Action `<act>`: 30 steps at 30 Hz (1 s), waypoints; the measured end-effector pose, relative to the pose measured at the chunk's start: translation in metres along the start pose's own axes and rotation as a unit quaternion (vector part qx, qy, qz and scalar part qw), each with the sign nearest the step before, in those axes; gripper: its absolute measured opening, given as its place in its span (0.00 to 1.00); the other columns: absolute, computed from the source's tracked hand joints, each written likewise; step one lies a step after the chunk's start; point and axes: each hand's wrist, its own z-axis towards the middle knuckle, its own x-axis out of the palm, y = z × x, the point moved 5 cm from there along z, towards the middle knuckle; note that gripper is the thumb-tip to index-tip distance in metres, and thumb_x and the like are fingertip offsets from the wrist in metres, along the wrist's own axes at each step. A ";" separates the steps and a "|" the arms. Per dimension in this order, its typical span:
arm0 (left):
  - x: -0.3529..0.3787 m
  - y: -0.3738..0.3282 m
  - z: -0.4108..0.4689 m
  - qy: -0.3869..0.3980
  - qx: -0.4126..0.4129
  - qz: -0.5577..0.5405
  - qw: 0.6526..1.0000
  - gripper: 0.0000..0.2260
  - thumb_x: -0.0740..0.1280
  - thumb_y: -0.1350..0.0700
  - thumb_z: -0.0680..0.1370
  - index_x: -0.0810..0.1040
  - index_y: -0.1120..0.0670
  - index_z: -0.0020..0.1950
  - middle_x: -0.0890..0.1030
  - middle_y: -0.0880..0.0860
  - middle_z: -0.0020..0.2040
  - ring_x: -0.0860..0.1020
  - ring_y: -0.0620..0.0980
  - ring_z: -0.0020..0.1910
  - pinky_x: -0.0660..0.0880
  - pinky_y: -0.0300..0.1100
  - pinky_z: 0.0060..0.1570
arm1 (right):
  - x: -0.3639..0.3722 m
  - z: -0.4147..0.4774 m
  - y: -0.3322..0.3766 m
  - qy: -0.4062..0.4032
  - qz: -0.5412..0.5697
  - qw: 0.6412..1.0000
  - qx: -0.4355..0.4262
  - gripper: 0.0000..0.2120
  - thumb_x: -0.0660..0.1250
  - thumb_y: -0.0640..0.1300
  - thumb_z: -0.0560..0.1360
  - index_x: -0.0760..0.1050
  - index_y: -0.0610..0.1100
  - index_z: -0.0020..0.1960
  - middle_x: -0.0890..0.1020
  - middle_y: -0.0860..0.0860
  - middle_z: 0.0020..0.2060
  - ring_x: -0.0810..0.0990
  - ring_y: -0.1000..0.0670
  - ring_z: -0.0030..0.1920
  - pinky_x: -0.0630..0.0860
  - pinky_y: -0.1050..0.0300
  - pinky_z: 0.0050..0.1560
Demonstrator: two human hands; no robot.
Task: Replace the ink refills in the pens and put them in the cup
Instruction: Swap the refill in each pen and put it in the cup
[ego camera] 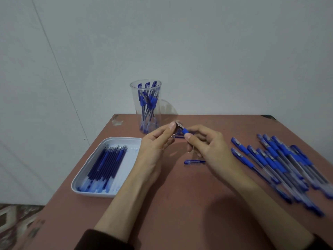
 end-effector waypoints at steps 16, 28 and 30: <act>0.012 -0.004 -0.004 0.044 -0.016 -0.042 0.998 0.07 0.67 0.54 0.70 0.85 0.51 0.37 0.84 0.49 0.42 0.81 0.44 0.39 0.76 0.41 0.50 | 0.013 -0.006 -0.012 0.152 0.284 0.922 0.215 0.14 0.62 0.44 0.75 0.78 0.35 0.52 0.75 0.46 0.27 0.60 0.57 0.20 0.52 0.64 0.23; 0.019 0.017 -0.011 0.148 0.138 0.625 0.754 0.17 0.67 0.41 0.74 0.79 0.44 0.61 0.77 0.46 0.50 0.67 0.48 0.51 0.68 0.41 0.53 | -0.034 0.014 -0.027 -0.122 0.130 0.975 0.136 0.07 0.63 0.41 0.79 0.80 0.43 0.48 0.77 0.50 0.26 0.64 0.55 0.21 0.57 0.64 0.21; 0.018 0.017 -0.010 0.158 0.140 0.622 0.754 0.14 0.67 0.42 0.75 0.81 0.45 0.58 0.76 0.46 0.46 0.67 0.46 0.48 0.67 0.40 0.49 | -0.035 0.015 -0.027 -0.122 0.097 0.979 0.128 0.06 0.64 0.42 0.78 0.80 0.44 0.49 0.77 0.49 0.27 0.65 0.55 0.21 0.60 0.64 0.22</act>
